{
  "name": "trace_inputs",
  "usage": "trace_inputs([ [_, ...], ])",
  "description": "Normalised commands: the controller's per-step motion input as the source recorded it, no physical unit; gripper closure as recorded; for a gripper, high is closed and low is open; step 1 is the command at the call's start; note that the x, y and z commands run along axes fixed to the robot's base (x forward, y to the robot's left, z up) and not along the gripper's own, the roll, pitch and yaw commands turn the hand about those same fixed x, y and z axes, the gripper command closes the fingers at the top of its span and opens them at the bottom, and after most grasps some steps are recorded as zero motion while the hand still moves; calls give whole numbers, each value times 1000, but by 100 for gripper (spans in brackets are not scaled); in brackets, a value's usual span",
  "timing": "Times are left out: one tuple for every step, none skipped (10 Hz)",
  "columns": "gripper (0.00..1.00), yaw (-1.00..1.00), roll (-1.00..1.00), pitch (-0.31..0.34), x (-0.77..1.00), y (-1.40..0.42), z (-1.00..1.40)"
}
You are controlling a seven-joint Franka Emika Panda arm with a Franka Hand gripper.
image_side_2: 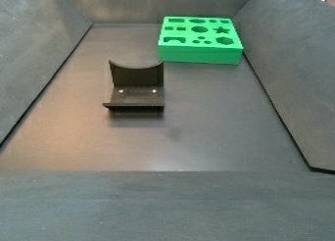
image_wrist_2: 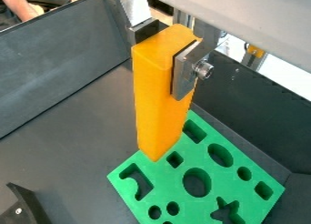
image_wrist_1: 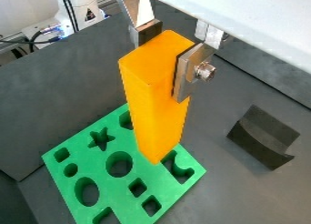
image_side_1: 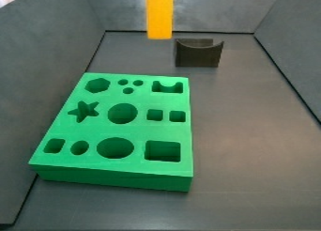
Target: Insert the rectangle object.
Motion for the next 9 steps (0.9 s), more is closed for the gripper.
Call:
trace_inputs([
  [100,0,0,0,-23,-3,0],
  [100,0,0,0,0,-106,0],
  [100,-634,6,0,311,-266,0],
  [100,-826,24,0,100,-240,0],
  [100,-897,29,-1,29,-231,0],
  [100,-903,27,-10,40,-226,-11],
  [100,-917,14,-4,31,-217,-6],
  [100,-920,11,-7,29,-211,-14],
  [100,-920,13,-4,34,-214,-17],
])
